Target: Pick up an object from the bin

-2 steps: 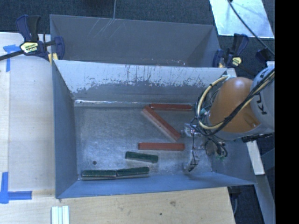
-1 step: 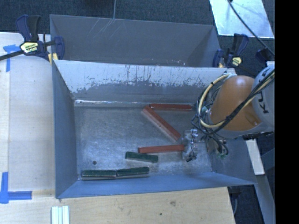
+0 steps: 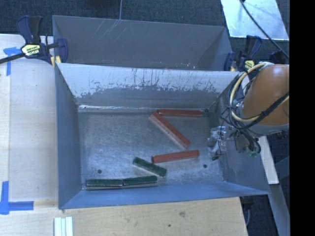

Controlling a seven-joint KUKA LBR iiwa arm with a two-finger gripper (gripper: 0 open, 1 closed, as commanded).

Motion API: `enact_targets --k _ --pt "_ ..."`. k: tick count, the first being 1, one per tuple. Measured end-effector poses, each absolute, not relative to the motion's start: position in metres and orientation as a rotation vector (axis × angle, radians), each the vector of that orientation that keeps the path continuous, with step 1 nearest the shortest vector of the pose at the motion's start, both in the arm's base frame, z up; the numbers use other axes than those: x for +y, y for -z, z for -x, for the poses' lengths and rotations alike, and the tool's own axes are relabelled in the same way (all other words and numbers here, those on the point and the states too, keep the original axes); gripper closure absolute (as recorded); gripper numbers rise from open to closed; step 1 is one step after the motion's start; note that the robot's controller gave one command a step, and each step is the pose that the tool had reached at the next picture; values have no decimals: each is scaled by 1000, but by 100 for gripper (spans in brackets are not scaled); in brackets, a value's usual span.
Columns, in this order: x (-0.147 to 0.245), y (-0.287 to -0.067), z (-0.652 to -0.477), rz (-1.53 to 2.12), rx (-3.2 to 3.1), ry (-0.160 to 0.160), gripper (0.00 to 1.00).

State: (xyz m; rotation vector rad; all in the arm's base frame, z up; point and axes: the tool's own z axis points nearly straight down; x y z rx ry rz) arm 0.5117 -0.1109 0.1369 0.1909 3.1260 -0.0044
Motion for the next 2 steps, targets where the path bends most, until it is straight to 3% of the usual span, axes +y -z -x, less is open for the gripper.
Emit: enact_targets --k 1,2 --pt "-111 -245 -510 -179 3123 3 100" --pt "-110 -240 -508 -178 3133 1 0"
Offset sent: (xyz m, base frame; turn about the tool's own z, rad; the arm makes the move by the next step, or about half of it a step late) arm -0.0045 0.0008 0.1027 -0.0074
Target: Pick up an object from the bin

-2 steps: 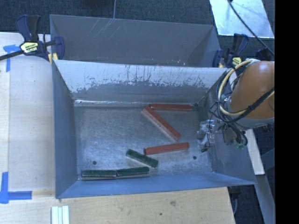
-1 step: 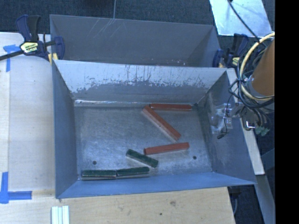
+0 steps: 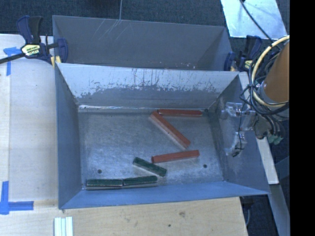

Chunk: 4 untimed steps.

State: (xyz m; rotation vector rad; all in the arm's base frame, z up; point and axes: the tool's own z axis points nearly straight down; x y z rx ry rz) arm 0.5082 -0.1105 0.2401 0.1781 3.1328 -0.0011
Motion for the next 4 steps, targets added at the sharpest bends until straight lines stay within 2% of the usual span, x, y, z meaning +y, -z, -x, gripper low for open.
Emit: enact_targets --k 1,2,3,4 --pt "-134 -66 -508 -431 3116 0 0" --pt "-36 -70 -527 -246 3127 -5 0" --pt "-86 -76 -538 263 3125 4 0" --pt "-127 -79 -512 913 3006 2 0"
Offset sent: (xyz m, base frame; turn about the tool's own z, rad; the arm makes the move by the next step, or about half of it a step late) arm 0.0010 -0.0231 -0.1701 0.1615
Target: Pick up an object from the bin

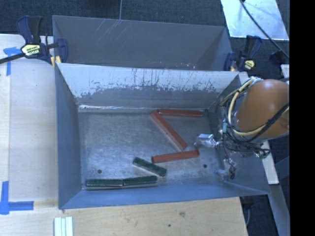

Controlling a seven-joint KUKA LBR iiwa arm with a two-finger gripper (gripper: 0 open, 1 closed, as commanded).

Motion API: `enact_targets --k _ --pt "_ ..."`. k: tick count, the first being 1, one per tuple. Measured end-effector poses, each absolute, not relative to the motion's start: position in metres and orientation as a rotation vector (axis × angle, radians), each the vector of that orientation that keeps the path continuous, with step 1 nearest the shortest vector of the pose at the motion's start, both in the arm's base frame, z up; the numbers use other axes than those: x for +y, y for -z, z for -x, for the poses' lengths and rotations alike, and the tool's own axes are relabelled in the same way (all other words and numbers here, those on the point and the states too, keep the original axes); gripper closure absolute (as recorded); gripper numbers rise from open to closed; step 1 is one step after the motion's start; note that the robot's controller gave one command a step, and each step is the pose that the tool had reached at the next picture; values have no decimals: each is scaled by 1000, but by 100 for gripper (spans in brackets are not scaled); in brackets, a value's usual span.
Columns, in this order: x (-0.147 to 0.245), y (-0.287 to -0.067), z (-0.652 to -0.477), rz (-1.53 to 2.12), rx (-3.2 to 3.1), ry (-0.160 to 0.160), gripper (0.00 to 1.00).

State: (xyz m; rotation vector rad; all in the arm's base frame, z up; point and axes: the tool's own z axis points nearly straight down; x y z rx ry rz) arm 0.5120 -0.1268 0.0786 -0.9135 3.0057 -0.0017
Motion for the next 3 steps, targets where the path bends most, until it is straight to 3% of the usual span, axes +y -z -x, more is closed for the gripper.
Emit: enact_targets --k 1,2,3 --pt "-57 -70 -534 1158 2914 -1 0" --pt "-59 -71 -534 1151 2916 1 100" --pt "-77 -242 -505 1164 2909 8 100"
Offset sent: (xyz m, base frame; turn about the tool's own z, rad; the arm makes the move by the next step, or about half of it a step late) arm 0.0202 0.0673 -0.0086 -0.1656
